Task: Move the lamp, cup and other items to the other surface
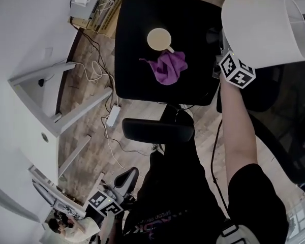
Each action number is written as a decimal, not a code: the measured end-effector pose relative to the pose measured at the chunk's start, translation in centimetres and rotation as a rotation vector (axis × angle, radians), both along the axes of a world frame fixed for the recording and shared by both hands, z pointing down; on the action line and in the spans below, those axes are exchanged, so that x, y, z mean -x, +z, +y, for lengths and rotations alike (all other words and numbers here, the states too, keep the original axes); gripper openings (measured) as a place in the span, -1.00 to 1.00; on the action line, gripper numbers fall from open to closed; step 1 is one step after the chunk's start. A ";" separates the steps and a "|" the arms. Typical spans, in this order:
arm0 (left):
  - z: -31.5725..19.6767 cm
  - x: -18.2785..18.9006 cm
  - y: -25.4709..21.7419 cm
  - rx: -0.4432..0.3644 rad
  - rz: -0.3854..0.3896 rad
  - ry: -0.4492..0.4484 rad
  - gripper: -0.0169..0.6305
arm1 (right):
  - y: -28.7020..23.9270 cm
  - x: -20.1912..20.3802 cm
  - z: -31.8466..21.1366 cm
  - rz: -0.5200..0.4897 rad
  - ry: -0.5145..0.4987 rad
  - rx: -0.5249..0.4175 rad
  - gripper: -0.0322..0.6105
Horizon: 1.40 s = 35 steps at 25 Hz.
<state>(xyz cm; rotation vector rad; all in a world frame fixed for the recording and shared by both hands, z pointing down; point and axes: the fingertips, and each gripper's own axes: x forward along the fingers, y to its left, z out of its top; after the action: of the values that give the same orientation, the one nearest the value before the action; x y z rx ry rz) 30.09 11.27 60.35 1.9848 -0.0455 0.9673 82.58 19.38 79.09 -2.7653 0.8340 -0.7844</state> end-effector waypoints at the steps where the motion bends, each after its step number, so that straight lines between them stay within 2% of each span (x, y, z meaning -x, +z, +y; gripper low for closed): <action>1: 0.1 0.1 0.4 0.006 -0.011 0.002 -0.97 | 0.6 -0.1 0.0 -0.002 0.003 0.002 -0.42; 10: 0.8 0.5 2.7 0.045 -0.050 -0.004 -0.97 | 4.8 1.1 -1.1 0.012 -0.038 0.063 -0.43; 18: 1.1 0.9 2.8 0.067 -0.052 -0.033 -0.97 | 5.4 1.8 -0.7 0.011 -0.049 0.052 -0.39; 20: 1.3 0.8 2.8 0.074 -0.044 -0.033 -0.97 | 6.0 2.1 -0.6 -0.004 -0.055 0.078 -0.35; 22: 1.4 0.9 2.9 0.080 -0.039 -0.037 -0.97 | 6.7 3.0 -0.4 -0.029 -0.065 0.103 -0.17; 31: 2.1 0.6 2.0 0.106 -0.010 -0.043 -0.97 | 7.4 8.4 1.8 -0.108 -0.154 0.189 -0.10; 35: 2.5 0.4 1.9 0.107 0.014 -0.039 -0.97 | 7.9 10.3 2.5 -0.164 -0.186 0.182 -0.08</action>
<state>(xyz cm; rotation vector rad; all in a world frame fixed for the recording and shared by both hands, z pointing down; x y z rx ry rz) 29.69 13.75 62.21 1.8856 -0.0234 0.9123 72.33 21.84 86.99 -2.7536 1.0457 -1.1576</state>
